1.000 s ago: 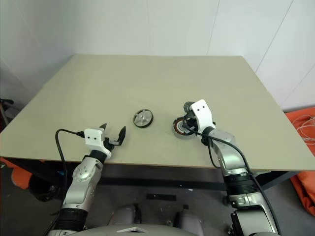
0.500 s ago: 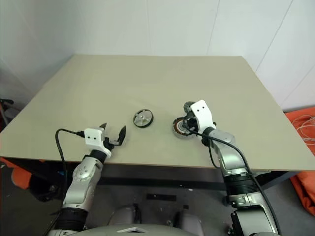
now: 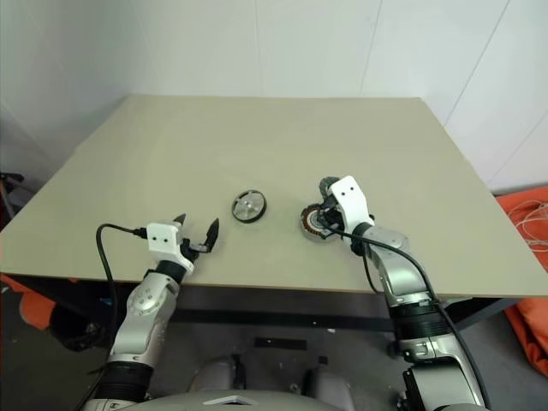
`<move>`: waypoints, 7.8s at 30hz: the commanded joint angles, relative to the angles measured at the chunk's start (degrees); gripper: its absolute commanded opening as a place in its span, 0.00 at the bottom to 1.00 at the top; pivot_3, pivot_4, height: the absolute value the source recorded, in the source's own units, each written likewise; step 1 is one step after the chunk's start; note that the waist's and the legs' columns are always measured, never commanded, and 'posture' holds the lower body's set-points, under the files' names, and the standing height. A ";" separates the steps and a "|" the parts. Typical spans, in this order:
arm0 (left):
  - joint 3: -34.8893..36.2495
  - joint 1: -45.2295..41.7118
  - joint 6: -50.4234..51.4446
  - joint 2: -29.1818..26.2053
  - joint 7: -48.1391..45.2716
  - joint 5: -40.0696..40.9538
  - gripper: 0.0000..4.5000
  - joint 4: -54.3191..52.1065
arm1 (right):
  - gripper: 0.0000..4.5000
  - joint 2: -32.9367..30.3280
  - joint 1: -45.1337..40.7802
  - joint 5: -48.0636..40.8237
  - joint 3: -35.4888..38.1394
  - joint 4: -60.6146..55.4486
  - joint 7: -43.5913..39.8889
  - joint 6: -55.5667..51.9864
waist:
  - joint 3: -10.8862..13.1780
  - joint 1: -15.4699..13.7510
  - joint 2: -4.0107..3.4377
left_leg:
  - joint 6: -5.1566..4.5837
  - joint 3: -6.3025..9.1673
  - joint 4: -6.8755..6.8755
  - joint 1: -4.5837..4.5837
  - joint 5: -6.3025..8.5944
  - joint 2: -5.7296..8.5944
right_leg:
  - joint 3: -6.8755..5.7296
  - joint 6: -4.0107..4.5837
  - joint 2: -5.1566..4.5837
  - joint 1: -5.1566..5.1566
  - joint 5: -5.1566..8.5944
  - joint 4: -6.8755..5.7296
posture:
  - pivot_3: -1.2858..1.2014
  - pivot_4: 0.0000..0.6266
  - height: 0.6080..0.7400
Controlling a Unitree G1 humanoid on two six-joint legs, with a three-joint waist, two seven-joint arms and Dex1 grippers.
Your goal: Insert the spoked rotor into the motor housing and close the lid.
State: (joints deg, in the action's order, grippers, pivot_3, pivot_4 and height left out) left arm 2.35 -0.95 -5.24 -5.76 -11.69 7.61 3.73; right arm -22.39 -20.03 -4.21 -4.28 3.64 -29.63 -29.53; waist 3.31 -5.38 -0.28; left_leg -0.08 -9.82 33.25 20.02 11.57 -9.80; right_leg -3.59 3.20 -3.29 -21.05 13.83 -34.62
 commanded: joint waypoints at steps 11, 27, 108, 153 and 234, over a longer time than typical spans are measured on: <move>0.30 -0.38 -1.08 0.17 -0.04 0.17 1.00 -1.27 | 0.00 0.39 0.21 -2.02 -1.28 -5.82 -3.50 -1.32 | 0.00 0.00 0.00 | 0.00 0.00 0.00 0.01 0.00 0.00 | 0.00 -0.01 0.00 -0.02 0.01 0.00 | 0.52 0.00 1.00; 0.15 0.03 -1.15 0.17 -0.23 0.14 1.00 -1.31 | 0.00 -0.23 -0.86 -1.66 1.95 -4.30 0.00 0.09 | 0.00 -0.01 0.00 | 0.00 0.00 0.00 0.01 0.00 0.00 | 0.00 -0.01 0.00 -0.02 0.01 0.00 | 0.52 0.00 1.00; 0.07 0.82 -0.72 0.24 -0.01 0.14 1.00 -1.94 | 0.00 1.18 -0.41 -5.73 0.97 -6.38 -3.12 1.29 | 0.01 -0.02 0.00 | 0.00 0.00 -0.01 0.01 0.00 0.00 | 0.00 -0.18 0.00 -0.02 0.11 0.01 | 0.52 0.00 1.00; 0.07 1.18 -0.38 0.36 0.27 0.06 1.00 -2.50 | 0.00 -0.97 2.06 -4.55 -0.53 -3.87 -3.74 -2.07 | 0.01 -0.04 0.00 | 0.00 0.00 -0.01 -0.02 0.00 0.00 | 0.00 -0.26 0.00 0.01 0.15 0.01 | 0.52 0.00 1.00; -2.90 -2.69 18.19 -2.04 -12.03 14.38 1.00 -11.65 | 0.00 6.32 1.99 -11.97 2.45 -14.51 -1.32 1.57 | 0.01 -0.08 -0.01 | 0.04 -0.03 -0.03 0.01 -0.02 0.00 | 0.02 -0.14 0.00 -0.06 0.10 -0.04 | 0.52 0.00 1.00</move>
State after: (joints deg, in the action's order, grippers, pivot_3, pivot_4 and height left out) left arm -0.49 -2.11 9.23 -7.53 -21.85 18.39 -4.19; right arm -16.27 -17.58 -14.98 -2.34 -7.97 -31.16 -28.20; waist 3.33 -5.46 -0.30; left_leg -0.04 -9.85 33.22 20.03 11.54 -9.81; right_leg -3.57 3.06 -3.29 -21.13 13.93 -34.68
